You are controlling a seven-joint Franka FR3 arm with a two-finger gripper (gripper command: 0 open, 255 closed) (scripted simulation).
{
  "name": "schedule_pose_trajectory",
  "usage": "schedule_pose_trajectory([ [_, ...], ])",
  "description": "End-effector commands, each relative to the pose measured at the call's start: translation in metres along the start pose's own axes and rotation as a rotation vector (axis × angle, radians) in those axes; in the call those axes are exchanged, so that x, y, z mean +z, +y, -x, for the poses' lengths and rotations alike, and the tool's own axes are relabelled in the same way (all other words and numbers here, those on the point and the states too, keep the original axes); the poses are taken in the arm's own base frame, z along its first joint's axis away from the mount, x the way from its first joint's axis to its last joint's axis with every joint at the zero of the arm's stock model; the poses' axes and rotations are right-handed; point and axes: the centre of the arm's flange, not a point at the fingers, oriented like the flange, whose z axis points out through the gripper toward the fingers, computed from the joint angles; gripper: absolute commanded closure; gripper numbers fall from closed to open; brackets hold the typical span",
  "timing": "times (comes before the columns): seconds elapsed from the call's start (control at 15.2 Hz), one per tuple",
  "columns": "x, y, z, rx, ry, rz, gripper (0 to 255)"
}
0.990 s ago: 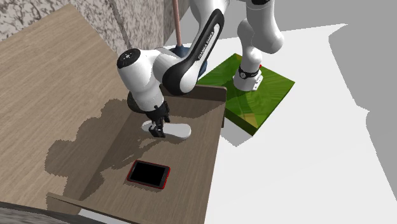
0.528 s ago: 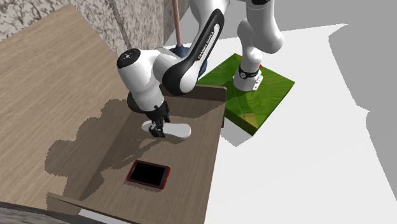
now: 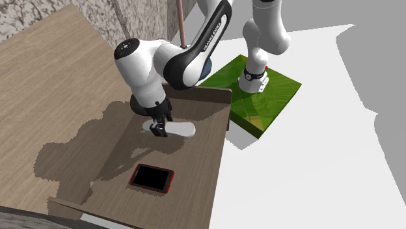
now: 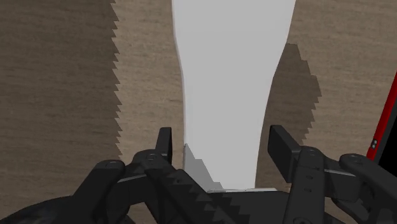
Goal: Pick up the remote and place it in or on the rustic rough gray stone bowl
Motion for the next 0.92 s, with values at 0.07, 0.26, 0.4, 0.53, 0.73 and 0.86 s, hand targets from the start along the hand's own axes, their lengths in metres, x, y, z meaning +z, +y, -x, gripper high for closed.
schedule_pose_trajectory([
  [0.07, -0.016, 0.0, 0.002, 0.0, 0.0, 0.0, 255],
  [0.26, -0.032, 0.0, 0.004, 0.0, 0.0, 0.0, 255],
  [0.4, -0.042, 0.0, 0.006, 0.0, 0.0, 0.0, 255],
  [0.53, -0.053, -0.001, 0.007, 0.0, 0.0, 0.0, 255],
  [0.73, -0.068, -0.001, 0.009, 0.0, 0.0, 0.0, 255],
  [0.86, -0.079, -0.001, 0.01, 0.0, 0.0, 0.0, 255],
])
